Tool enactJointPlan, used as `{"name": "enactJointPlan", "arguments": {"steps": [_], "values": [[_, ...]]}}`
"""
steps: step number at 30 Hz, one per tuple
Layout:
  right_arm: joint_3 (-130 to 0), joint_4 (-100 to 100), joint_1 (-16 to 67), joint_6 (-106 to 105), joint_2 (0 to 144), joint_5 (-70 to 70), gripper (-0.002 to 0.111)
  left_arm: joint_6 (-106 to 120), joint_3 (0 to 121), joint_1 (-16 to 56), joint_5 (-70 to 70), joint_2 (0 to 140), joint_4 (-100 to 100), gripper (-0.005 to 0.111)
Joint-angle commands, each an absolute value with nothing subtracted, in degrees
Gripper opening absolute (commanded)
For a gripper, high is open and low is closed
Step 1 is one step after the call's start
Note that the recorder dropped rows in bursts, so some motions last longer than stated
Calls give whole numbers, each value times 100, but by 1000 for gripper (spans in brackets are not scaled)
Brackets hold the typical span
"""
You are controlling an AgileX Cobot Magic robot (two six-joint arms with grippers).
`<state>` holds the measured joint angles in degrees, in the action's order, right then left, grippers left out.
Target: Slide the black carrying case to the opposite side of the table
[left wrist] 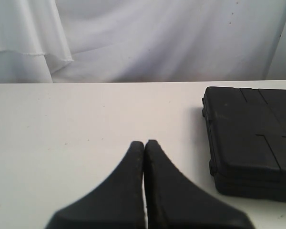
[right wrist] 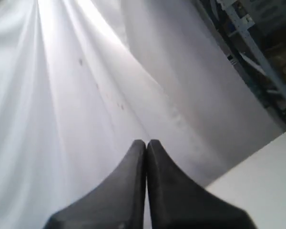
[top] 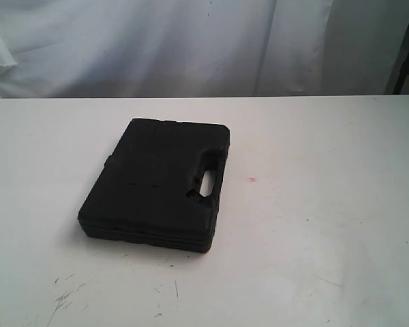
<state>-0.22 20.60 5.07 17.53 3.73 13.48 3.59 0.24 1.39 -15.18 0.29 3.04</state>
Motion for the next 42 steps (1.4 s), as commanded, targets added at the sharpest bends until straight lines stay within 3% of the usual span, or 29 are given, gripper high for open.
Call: {"name": "enactJointPlan", "arguments": {"steps": [1, 4, 10, 17, 23, 26, 27, 31, 37, 42], "values": [[0, 2761, 465, 3224, 342, 1678, 0, 353, 0, 123, -1526, 0, 369, 0], [-108, 2198, 465, 3317, 354, 643, 0, 353, 0, 123, -1526, 0, 369, 0], [-1493, 1660, 465, 2625, 1012, -1643, 0, 353, 0, 123, -1526, 0, 369, 0], [-3511, 1266, 465, 1384, 3408, -3773, 0, 353, 0, 123, -1526, 0, 369, 0], [-5119, 1511, 465, -65, 5886, -4819, 1, 353, 0, 123, -1526, 0, 369, 0], [-5644, 2209, 465, -1102, 6646, -4865, 11, 353, 0, 123, -1526, 0, 369, 0], [-5936, 2923, 527, -1693, 7105, -4954, 23, 353, 0, 123, -1526, 0, 369, 0], [-6570, 3593, 1088, -2201, 8093, -4980, 48, 353, 0, 123, -1526, 0, 369, 0], [-7862, 1843, 2479, -246, 9721, -5072, 48, 353, 0, 123, -1526, 0, 369, 0], [-8715, 1566, 3123, 318, 10640, -5055, 48, 353, 0, 123, -1526, 0, 369, 0]]}}
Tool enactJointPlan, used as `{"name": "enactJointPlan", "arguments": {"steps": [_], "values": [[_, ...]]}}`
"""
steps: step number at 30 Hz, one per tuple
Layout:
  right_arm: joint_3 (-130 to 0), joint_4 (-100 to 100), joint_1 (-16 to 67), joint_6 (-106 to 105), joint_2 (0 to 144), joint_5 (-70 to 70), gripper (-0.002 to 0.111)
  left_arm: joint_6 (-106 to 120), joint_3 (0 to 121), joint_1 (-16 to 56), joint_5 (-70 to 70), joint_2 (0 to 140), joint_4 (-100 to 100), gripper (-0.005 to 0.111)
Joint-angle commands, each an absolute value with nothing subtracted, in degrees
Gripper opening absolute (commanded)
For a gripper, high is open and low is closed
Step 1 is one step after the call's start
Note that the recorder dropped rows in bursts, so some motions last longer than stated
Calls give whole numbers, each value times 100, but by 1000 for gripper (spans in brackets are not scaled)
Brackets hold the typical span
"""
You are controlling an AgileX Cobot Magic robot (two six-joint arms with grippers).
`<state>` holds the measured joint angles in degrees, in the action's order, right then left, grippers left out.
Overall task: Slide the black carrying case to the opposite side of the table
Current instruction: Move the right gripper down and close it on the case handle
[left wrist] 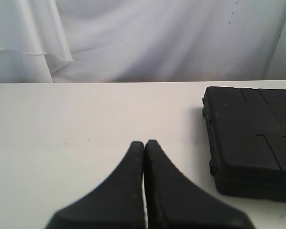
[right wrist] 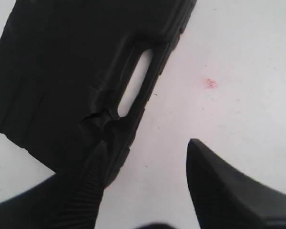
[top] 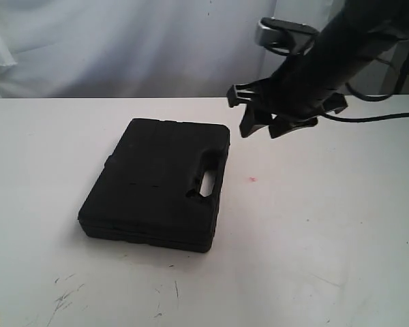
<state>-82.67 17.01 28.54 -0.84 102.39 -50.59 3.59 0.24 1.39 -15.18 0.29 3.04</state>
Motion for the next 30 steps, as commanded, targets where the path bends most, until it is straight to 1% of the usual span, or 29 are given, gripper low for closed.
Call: {"name": "enactJointPlan", "arguments": {"steps": [1, 5, 15, 30], "values": [[-8829, 1523, 3187, 541, 10788, -5022, 48, 353, 0, 123, -1526, 0, 369, 0], [-9039, 1045, 3340, 1558, 11302, -4971, 48, 353, 0, 123, -1526, 0, 369, 0], [-9069, 1166, 3363, 1768, 11991, -4799, 48, 353, 0, 123, -1526, 0, 369, 0], [-9727, 1289, 3436, 1757, 12666, -5072, 48, 353, 0, 123, -1526, 0, 369, 0]]}}
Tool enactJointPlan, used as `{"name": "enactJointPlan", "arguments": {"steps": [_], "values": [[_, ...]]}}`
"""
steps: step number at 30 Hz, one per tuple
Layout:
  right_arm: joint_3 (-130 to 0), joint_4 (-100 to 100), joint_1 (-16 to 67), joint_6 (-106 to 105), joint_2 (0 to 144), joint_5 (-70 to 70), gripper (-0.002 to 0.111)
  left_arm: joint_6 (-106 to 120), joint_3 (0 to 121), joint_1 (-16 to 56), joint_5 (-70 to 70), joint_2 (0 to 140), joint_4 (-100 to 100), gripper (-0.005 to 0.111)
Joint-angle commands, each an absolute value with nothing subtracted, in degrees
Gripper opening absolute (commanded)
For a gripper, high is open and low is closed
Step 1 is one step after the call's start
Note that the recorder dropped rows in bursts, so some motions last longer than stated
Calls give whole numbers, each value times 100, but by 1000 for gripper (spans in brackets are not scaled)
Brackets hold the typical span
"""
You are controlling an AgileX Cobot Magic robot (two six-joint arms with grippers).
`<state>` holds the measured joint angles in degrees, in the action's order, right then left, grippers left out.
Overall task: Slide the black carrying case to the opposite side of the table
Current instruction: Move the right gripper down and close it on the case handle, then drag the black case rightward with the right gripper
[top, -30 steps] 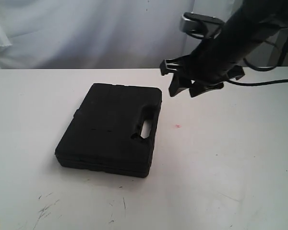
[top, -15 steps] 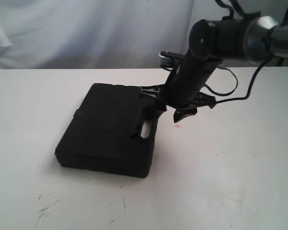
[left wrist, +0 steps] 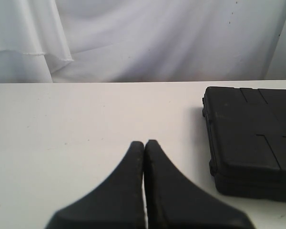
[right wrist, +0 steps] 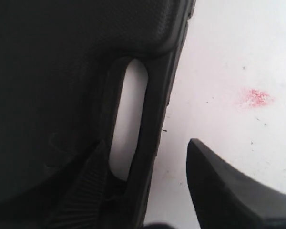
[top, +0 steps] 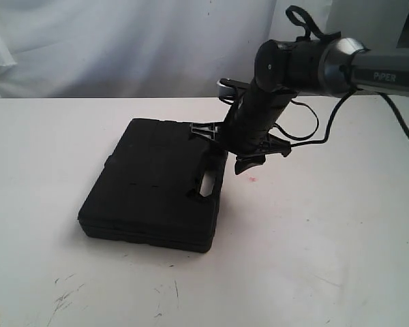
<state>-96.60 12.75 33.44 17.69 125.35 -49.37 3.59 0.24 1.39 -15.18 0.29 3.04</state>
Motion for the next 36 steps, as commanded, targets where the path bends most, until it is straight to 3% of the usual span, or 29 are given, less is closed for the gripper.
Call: {"name": "enactJointPlan", "arguments": {"steps": [1, 16, 20, 28, 36], "values": [[-9727, 1289, 3466, 1756, 12691, -5072, 48, 353, 0, 123, -1526, 0, 369, 0], [-9727, 1224, 3681, 1873, 13116, -5073, 47, 353, 0, 123, -1526, 0, 369, 0], [-9727, 1224, 3696, 1890, 13120, -5084, 37, 353, 0, 123, -1526, 0, 369, 0], [-9727, 1224, 3731, 1890, 13120, -5135, 1, 353, 0, 123, -1526, 0, 369, 0], [-9727, 999, 3731, 2043, 13015, -5231, 0, 343, 0, 123, -1526, 0, 369, 0]]}}
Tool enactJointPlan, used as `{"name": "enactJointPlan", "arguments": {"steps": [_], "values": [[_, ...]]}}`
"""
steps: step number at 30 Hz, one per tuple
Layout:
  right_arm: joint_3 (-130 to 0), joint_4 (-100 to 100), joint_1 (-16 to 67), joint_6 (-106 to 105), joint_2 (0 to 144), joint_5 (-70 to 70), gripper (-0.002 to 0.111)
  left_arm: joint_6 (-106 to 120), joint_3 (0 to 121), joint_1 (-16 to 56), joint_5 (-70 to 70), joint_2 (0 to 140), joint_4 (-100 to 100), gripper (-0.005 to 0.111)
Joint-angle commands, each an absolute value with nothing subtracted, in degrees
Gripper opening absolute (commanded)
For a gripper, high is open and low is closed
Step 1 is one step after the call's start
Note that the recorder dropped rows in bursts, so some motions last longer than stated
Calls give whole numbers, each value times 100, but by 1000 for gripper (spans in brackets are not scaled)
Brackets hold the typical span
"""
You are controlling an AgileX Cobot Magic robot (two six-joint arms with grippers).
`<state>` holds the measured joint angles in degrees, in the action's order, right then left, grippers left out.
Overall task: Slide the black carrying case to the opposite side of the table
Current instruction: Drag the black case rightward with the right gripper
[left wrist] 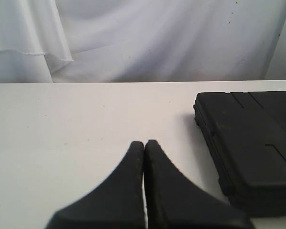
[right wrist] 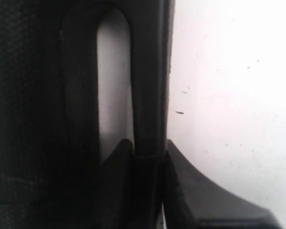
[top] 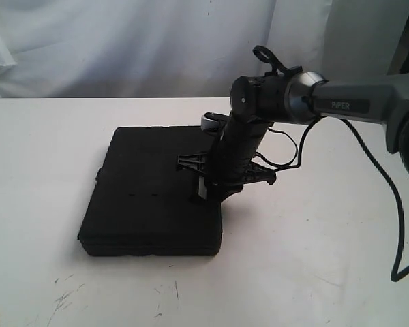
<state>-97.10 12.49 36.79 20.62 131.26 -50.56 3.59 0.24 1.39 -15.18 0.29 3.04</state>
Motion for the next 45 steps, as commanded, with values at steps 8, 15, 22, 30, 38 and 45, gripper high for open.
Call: {"name": "enactJointPlan", "arguments": {"steps": [8, 15, 22, 30, 38, 45], "values": [[-9727, 562, 3731, 2334, 12752, -5458, 0, 343, 0, 123, -1526, 0, 369, 0], [-9727, 316, 3731, 2568, 12721, -5487, 0, 343, 0, 123, -1526, 0, 369, 0], [-9688, -227, 3731, 2879, 12577, -5584, 0, 343, 0, 123, -1526, 0, 369, 0], [-9679, -415, 3568, 2909, 12325, -5684, 0, 343, 0, 123, -1526, 0, 369, 0], [-9679, -539, 3404, 2784, 12317, -5852, 0, 343, 0, 123, -1526, 0, 369, 0], [-9679, -834, 3376, 2784, 12317, -5889, 0, 343, 0, 123, -1526, 0, 369, 0]]}}
